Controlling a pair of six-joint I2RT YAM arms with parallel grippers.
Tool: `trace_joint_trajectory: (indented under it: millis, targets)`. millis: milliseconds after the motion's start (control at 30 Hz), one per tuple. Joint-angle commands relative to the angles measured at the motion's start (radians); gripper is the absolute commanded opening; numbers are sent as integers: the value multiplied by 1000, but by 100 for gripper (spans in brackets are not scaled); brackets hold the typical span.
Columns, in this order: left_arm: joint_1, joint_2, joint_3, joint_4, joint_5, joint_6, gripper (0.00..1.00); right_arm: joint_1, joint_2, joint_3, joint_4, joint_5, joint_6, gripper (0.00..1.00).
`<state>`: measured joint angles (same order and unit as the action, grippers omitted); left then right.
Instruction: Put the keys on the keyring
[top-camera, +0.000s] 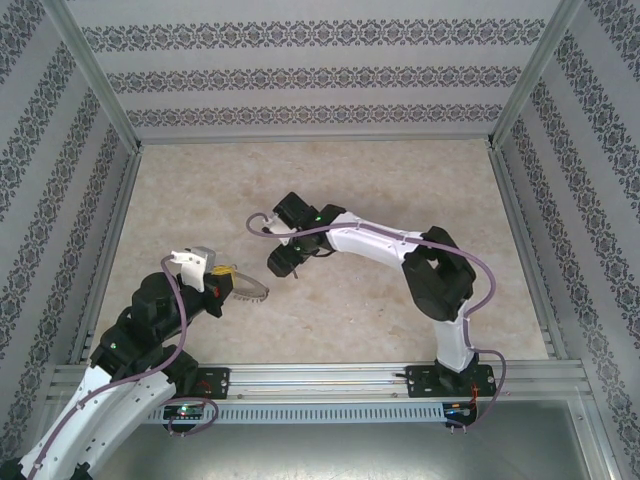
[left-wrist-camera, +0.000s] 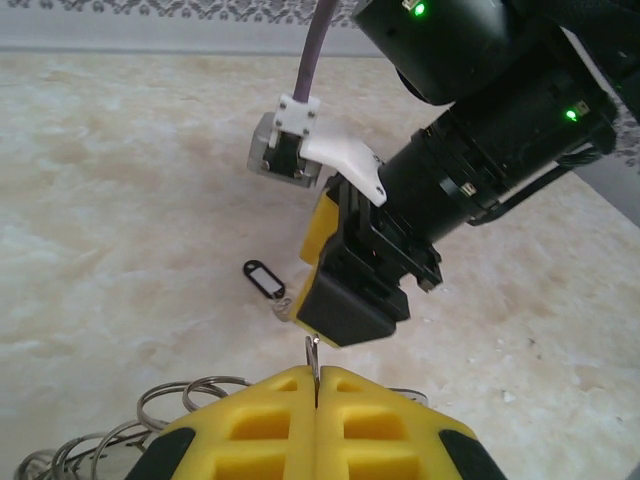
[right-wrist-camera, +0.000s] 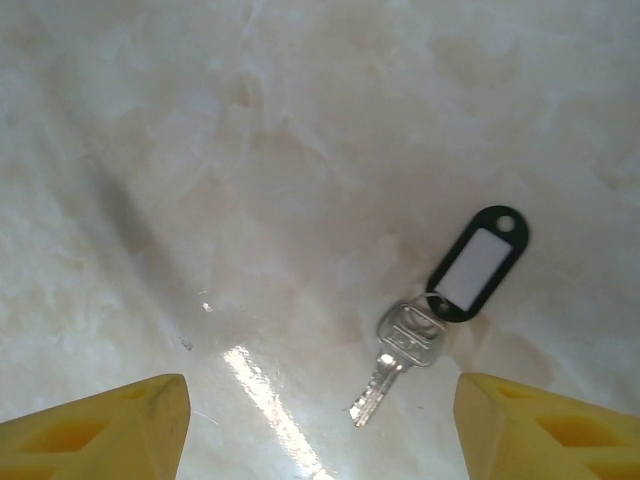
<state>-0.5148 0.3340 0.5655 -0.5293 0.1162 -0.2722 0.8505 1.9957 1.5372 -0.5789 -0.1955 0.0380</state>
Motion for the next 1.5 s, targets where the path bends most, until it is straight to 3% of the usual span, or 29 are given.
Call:
trace_joint_trajectory:
  millis: [0,267,733,1067,1467]
  targets:
    - [11,-7,-14,-4,-54,-35,0,15,49,72,-110,85,-10,68]
    - [11,-33,-20,-15,-85,-13,0,33,139,146,-192,192,-11,52]
    - [11,-62,-40,-7,-84,-7,0,41,224,220,-193,214,22,45]
    - [11,-73,-45,0,-69,-3,0,42,252,219,-185,237,28,33]
    - [11,-76,-50,8,-53,-4,0,39,274,237,-168,246,41,33]
